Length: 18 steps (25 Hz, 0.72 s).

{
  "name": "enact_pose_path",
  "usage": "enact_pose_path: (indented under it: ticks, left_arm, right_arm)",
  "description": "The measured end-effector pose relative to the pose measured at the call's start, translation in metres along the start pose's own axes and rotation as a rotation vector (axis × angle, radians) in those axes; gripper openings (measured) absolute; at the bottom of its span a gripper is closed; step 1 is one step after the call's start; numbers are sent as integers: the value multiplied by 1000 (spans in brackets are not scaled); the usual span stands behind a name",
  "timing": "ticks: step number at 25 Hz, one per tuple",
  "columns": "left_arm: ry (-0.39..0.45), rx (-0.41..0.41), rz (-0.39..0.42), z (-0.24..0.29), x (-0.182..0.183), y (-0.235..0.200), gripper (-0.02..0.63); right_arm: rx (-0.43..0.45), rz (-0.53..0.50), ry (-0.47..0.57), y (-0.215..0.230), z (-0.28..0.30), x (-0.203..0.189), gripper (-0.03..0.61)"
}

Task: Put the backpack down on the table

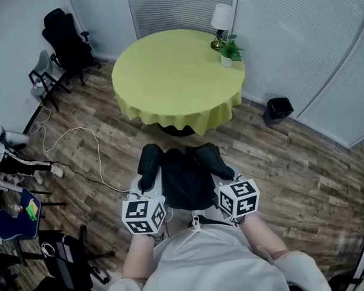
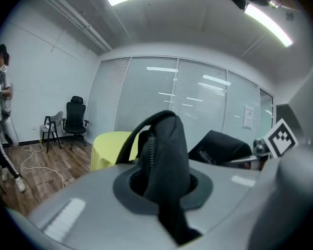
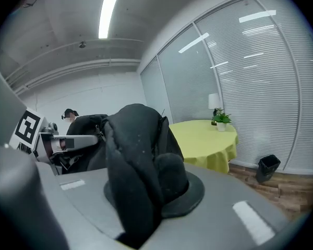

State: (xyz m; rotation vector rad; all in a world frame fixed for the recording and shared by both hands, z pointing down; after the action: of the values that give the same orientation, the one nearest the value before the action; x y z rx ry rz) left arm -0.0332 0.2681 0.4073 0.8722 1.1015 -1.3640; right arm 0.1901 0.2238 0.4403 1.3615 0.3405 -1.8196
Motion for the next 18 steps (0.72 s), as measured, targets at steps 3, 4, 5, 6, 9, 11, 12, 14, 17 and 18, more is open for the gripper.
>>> enact_pose_path:
  ticks: [3,4,5,6,9,11,12,14,17,18]
  left_arm:
    - [11,18,-21,38,9,4,31]
    - [11,21,-27,50,11,6,31]
    - [8,22,-30,61,14,7,31]
    - [3,21,-33,72,16,8,31]
    - [-7,16,-43,100,24,7,31]
    - [-8,14,-45,118,28,4,31]
    - [-9,11,-44,128,30,2,31]
    - [-11,2,-41,147,34,-4,31]
    - [-12,-15,-36,179,43,-17,31]
    - [-11,-21,-35,192,48,-22,31]
  right_arm:
    - [14,-21,-2,29,23,18,31]
    - [14,-27,-4,38,30,24,31]
    - [13,-30,-7,47,37,30,31]
    - [11,-31,-11,55,43,35,31]
    - [7,-28,-18,75,60,49,31]
    - [6,-24,-16,86,74,56,31]
    - [4,-21,-15,92,81,59,31]
    - [1,-13,-14,102,97,64,31]
    - [-4,-2,-8,117,125,76,31]
    - [-8,0,-5,121,136,83,31]
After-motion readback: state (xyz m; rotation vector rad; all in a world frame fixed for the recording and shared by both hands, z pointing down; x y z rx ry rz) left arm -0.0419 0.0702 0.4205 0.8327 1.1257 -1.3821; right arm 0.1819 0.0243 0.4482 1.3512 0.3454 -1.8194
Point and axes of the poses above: the fingertips, and each gripper's own axes: z forward along the fingers, y to its right, x out of its top, the point moved 7 cm from there along -z, backward along the fingers, and after that the axes turned 7 degrees about x, right-handed, at the moved point
